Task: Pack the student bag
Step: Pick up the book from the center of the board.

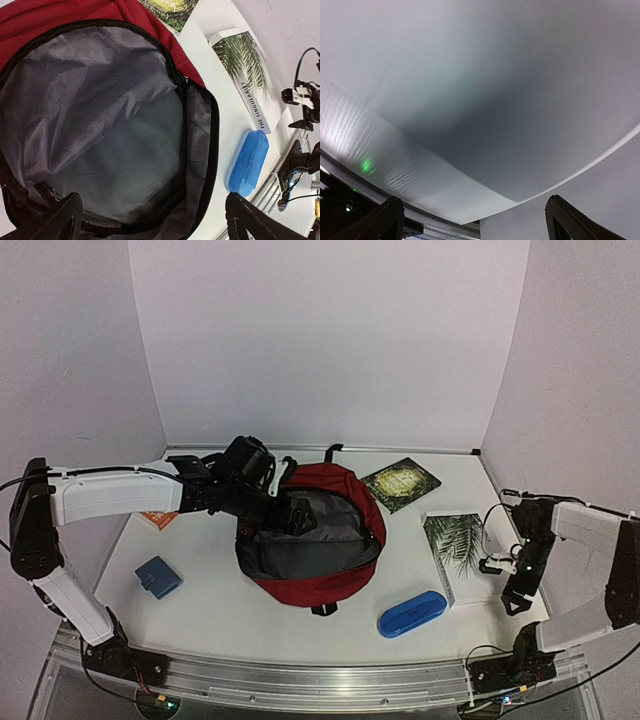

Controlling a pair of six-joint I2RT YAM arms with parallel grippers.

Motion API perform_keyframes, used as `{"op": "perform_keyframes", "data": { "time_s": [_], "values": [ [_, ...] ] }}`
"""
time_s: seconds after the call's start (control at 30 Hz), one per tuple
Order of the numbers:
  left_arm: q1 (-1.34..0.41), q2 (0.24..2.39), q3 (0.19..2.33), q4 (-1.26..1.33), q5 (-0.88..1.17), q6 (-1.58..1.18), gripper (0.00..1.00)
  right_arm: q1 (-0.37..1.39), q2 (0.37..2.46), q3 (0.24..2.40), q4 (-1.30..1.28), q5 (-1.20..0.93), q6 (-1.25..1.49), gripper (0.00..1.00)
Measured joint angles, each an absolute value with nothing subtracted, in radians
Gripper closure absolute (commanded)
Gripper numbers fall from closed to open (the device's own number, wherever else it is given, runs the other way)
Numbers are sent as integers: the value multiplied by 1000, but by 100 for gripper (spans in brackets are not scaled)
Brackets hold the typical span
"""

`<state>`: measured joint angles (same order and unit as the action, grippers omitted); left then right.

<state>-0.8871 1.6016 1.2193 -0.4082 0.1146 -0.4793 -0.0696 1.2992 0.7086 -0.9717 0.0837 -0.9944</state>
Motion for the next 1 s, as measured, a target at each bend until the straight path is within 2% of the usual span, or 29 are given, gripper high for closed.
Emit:
{"op": "perform_keyframes", "data": {
  "time_s": [0.3, 0.6, 1.0],
  "values": [
    [-896, 1732, 1335, -374, 168, -478, 0, -64, 1490, 810, -859, -62, -891, 2],
    [-937, 1945, 1527, -362, 225, -476, 0, 40, 1610, 923, -795, -222, -724, 2],
    [-1023, 2267, 1900, -326, 304, -483, 0, 26, 1519, 1042, -806, -389, -518, 2]
  ]
}}
